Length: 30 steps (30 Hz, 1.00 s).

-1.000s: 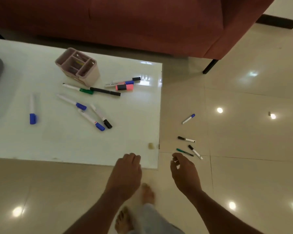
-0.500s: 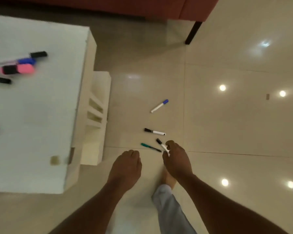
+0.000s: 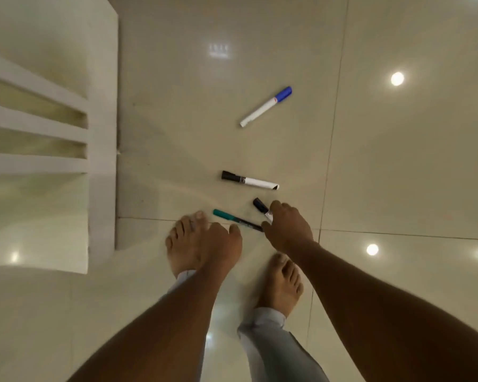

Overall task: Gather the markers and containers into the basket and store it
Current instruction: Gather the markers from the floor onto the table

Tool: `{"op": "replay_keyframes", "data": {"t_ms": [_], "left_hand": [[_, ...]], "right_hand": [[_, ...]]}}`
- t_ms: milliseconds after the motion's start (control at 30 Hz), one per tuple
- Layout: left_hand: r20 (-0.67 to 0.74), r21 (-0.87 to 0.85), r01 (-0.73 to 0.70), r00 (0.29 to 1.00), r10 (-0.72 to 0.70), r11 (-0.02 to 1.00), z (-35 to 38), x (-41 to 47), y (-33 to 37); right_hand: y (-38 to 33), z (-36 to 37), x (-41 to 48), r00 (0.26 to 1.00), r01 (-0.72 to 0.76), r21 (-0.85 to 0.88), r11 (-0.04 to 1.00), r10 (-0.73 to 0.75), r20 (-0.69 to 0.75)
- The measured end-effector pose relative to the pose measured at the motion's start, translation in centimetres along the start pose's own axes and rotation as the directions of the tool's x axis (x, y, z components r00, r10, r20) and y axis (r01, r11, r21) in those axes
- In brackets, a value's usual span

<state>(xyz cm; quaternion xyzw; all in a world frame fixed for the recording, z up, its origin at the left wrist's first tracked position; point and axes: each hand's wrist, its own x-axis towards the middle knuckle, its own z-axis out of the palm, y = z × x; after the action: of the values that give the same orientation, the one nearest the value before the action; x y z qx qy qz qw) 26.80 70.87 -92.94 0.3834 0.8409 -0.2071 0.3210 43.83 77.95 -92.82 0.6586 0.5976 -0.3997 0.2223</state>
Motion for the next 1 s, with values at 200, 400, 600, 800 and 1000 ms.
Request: {"op": "replay_keyframes", "data": {"t_ms": [200, 400, 600, 800, 1000], "left_hand": [[0.270, -0.009, -0.097, 0.958, 0.096, 0.995, 3.5, 4.1, 2.7], [-0.070, -0.224, -0.078, 0.996, 0.064, 0.972, -2.7, 1.6, 6.3], [-0.227, 0.100, -0.697, 0.679, 0.698, 0.710, -7.8, 6.0, 10.3], [0.066, 0.378, -0.794, 0.536, 0.841, 0.476, -7.4, 10.2, 10.8], [0.176, 0.404, -0.815, 0.516, 0.839, 0.416, -6.4, 9.1, 8.0]], "right_hand": [[1.5, 2.2, 2.4, 0.978, 0.151, -0.065, 0.986, -0.159, -0.134], [1.2, -3.4, 1.7, 0.974, 0.216, 0.126, 0.968, -0.204, -0.101], [-2.9, -11.9, 8.2, 0.908, 0.305, -0.069, 0.950, -0.312, -0.282], [-6.4, -15.2, 16.4, 0.925, 0.259, -0.336, 0.905, -0.333, -0.182], [-4.1, -12.9, 14.7, 0.964, 0.129, -0.347, 0.929, -0.200, -0.178]]}}
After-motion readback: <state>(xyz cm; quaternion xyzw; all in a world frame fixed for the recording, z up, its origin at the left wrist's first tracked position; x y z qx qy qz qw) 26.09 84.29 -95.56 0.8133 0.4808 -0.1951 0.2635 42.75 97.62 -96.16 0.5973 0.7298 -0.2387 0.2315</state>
